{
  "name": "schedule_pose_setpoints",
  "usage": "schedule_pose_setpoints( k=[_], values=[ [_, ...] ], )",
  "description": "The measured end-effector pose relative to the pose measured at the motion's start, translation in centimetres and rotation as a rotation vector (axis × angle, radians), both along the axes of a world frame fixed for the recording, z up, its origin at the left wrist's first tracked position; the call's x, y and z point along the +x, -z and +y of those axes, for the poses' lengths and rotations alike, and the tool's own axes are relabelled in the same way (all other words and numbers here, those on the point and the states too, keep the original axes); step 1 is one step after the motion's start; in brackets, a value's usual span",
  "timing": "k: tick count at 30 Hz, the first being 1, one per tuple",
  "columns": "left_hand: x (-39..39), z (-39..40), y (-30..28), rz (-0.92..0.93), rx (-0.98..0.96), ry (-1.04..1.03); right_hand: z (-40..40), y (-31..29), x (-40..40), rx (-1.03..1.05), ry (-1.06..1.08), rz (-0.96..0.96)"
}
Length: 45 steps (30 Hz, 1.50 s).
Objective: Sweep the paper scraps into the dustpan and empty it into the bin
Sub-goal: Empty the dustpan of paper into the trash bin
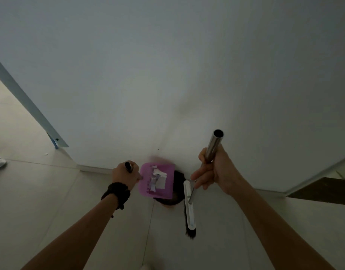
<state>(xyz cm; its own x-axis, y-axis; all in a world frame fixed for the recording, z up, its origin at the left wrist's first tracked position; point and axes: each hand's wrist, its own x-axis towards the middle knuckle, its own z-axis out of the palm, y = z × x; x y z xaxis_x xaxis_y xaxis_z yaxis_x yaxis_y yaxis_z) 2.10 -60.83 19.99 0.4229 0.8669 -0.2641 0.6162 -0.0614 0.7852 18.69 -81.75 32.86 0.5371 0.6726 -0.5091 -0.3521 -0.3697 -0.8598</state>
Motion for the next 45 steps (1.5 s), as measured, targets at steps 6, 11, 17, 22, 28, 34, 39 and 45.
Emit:
schedule_pose_setpoints(
  k=[6,11,17,22,28,34,39,45],
  values=[
    [0.1,-2.4,4.4,0.016,0.058,0.120,-0.8,3.2,0.9,-0.003,0.053,0.061],
    [-0.1,-4.8,6.5,0.002,0.126,0.208,-1.3,5.4,2.4,0.033,0.101,0.133],
    [-1.1,-6.5,8.8,0.074,0.259,0.487,-1.3,7.2,3.8,0.073,0.149,0.200],
    [-4.5,-7.2,11.9,0.174,0.312,0.783,-1.2,7.8,4.2,0.088,0.163,0.230],
    [-7.6,-8.8,13.2,0.278,0.234,0.802,-1.3,8.3,4.7,0.090,0.159,0.232],
    [-8.5,-9.9,14.7,0.239,0.343,0.837,-2.0,8.2,4.8,0.082,0.149,0.213],
    [-7.9,-10.3,14.1,0.192,0.511,0.937,-2.7,7.7,4.3,0.064,0.121,0.191],
    [-7.3,-10.7,13.3,0.157,0.619,0.936,-4.1,7.0,3.5,0.077,0.112,0.200]
  ],
)
